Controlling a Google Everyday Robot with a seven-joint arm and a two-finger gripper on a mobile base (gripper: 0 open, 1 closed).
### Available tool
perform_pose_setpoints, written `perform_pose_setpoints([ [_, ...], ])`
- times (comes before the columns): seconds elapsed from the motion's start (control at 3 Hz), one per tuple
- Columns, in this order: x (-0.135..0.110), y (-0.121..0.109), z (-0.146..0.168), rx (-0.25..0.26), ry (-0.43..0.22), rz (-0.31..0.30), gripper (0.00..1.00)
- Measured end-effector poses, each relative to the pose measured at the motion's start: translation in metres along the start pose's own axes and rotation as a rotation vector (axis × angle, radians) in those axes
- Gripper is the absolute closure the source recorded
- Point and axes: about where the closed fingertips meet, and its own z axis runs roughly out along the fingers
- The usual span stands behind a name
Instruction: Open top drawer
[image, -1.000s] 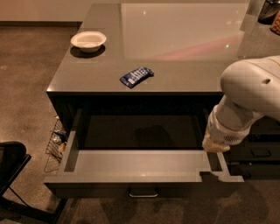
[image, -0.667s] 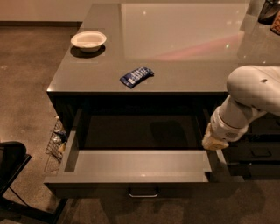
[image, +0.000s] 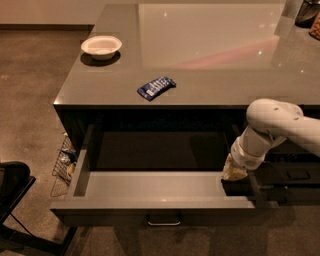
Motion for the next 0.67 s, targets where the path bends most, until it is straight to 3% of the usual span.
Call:
perform_pose_setpoints([
  [0.33, -0.006, 0.024, 0.014, 0.019, 0.019, 0.027, 1.0],
  [0.67, -0.027, 0.081, 0.004, 0.034, 0.072, 0.056, 1.0],
])
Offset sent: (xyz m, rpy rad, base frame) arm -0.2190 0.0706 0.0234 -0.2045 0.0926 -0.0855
